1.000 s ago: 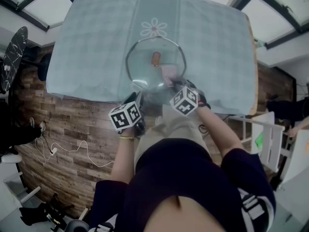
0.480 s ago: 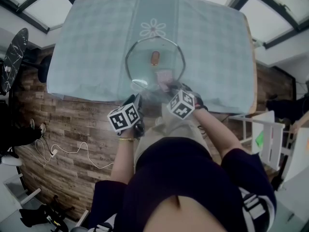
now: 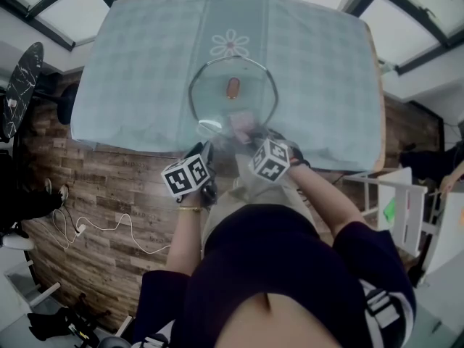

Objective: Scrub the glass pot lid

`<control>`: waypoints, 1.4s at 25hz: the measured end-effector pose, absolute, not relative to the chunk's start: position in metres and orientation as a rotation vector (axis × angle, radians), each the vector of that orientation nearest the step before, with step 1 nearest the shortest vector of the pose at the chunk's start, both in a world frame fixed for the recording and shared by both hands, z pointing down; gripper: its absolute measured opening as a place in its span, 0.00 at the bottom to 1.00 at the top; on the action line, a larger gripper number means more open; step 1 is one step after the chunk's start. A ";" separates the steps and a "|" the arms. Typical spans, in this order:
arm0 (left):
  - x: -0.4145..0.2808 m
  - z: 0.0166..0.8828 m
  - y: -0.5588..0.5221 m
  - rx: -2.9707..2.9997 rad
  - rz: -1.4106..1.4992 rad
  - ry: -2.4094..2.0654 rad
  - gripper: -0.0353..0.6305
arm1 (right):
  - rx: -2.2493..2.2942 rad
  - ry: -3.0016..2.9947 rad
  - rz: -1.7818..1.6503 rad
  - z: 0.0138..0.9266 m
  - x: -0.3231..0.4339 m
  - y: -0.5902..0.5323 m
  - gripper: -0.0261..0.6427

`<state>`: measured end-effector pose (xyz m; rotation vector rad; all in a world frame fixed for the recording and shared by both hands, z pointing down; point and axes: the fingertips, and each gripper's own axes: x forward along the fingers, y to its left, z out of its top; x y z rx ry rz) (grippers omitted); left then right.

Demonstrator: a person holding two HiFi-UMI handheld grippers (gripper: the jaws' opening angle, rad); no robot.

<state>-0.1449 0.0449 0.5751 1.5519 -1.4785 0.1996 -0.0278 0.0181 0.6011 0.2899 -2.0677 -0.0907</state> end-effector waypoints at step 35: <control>-0.182 0.578 -0.002 1.480 0.169 -1.512 0.17 | 0.442 -2.282 -0.207 0.471 -0.100 -0.142 0.16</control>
